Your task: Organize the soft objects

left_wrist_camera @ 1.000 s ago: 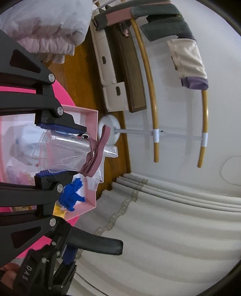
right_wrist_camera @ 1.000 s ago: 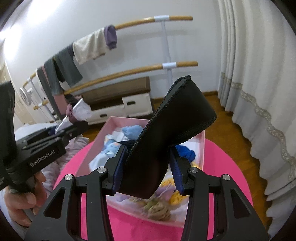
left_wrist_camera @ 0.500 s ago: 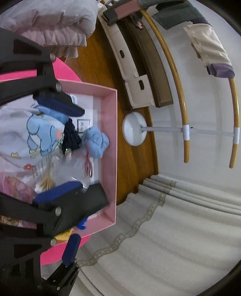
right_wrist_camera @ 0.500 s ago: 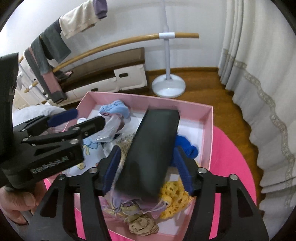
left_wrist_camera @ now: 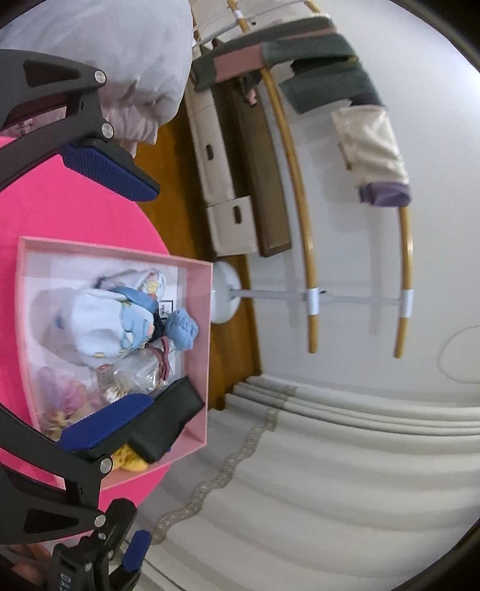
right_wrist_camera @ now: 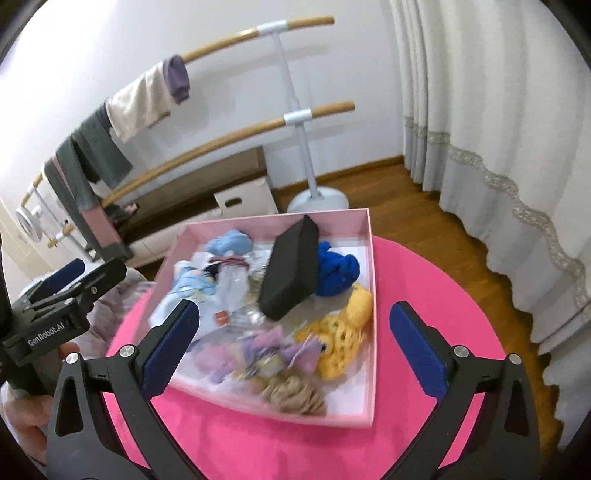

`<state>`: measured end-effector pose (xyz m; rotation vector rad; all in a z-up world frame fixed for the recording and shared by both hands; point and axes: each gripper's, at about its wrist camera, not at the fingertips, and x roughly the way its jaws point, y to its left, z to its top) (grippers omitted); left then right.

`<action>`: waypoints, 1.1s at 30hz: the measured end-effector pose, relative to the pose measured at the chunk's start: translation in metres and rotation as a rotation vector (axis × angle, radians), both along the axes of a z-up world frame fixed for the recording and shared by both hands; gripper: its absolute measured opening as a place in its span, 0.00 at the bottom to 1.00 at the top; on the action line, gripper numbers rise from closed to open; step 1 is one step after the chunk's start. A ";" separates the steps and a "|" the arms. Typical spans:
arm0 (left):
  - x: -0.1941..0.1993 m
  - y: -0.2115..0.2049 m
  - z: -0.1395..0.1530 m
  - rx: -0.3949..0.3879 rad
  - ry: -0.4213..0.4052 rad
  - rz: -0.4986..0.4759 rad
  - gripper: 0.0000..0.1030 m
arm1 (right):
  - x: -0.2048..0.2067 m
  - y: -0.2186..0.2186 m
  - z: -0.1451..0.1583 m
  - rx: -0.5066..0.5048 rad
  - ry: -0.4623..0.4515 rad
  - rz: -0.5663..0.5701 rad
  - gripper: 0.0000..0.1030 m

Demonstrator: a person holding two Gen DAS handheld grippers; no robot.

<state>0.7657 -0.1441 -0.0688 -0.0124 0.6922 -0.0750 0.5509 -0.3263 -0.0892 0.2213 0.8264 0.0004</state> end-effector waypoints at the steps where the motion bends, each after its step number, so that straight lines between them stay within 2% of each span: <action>1: -0.009 -0.001 0.004 0.000 -0.019 0.002 1.00 | -0.009 0.004 0.006 -0.005 -0.015 -0.001 1.00; 7: -0.071 -0.003 0.026 -0.013 -0.138 0.012 1.00 | -0.083 0.039 0.051 -0.047 -0.136 -0.026 1.00; 13: -0.135 0.009 0.020 -0.025 -0.193 0.013 1.00 | -0.157 0.065 0.071 -0.076 -0.220 -0.061 1.00; 18: -0.198 0.007 0.003 -0.002 -0.222 0.010 1.00 | -0.205 0.082 0.073 -0.099 -0.256 -0.079 1.00; 20: -0.231 0.021 -0.002 -0.010 -0.228 0.004 1.00 | -0.225 0.088 0.073 -0.116 -0.273 -0.089 1.00; 26: -0.335 0.048 0.002 -0.016 -0.256 -0.004 1.00 | -0.273 0.101 0.073 -0.138 -0.306 -0.114 1.00; 29: -0.412 0.059 0.011 0.000 -0.285 0.006 1.00 | -0.299 0.107 0.072 -0.146 -0.325 -0.128 1.00; 33: -0.466 0.061 0.012 0.010 -0.295 0.026 1.00 | -0.332 0.111 0.069 -0.138 -0.340 -0.142 1.00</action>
